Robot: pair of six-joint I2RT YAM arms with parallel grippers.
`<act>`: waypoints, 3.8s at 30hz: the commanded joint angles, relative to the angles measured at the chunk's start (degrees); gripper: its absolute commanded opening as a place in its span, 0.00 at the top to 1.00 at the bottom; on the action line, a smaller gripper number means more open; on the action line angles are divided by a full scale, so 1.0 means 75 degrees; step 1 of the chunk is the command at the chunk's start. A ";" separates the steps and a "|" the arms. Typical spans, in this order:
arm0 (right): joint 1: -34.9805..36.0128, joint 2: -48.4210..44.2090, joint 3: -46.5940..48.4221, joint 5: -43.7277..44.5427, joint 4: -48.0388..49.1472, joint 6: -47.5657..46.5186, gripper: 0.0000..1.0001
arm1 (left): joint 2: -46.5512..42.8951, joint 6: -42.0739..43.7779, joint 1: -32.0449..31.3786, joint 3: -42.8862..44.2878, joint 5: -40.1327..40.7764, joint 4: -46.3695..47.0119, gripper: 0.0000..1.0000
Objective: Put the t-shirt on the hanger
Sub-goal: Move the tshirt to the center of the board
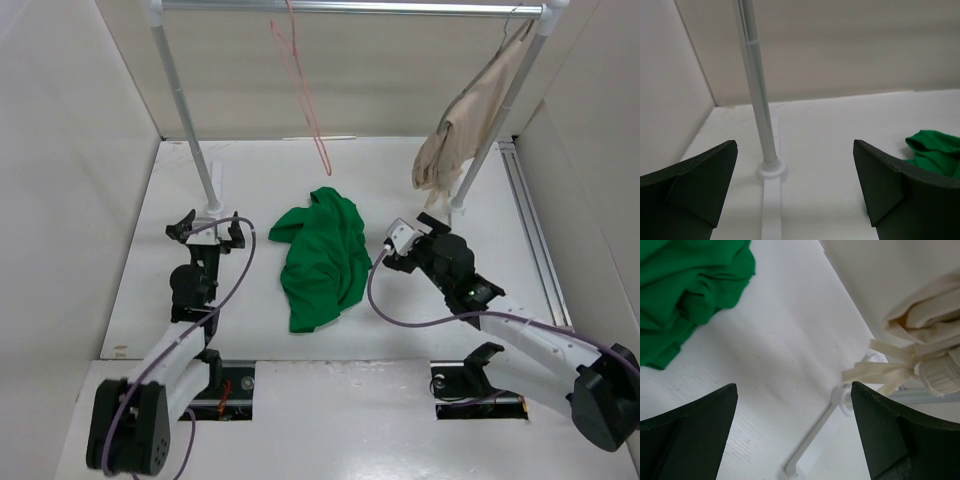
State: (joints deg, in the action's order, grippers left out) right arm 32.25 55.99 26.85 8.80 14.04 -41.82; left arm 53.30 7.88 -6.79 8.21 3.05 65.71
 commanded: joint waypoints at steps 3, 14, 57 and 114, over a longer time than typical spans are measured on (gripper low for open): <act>0.0609 -0.0316 0.0603 0.0094 -0.0840 -0.0084 0.00 | -0.1842 0.1734 -0.0033 0.0230 -0.0990 -0.2208 0.00; 0.0962 -0.0867 0.2030 -0.1525 -0.1766 0.1240 0.00 | -0.2935 0.2371 -0.0244 0.1962 -0.1741 -0.5712 0.00; 0.0998 0.3091 0.3521 -0.3117 -0.1254 0.2272 0.00 | -0.2243 0.1071 -0.0466 0.2797 -0.2880 -0.7016 0.00; -0.0329 0.7969 0.7834 -0.4382 -0.3349 0.1593 0.85 | -0.1985 0.2735 -0.0466 0.2773 -0.3184 -0.7602 0.21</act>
State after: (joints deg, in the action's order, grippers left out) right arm 27.88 117.75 81.82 -18.85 -12.40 -28.71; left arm 39.38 27.64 -10.02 28.95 -22.09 7.79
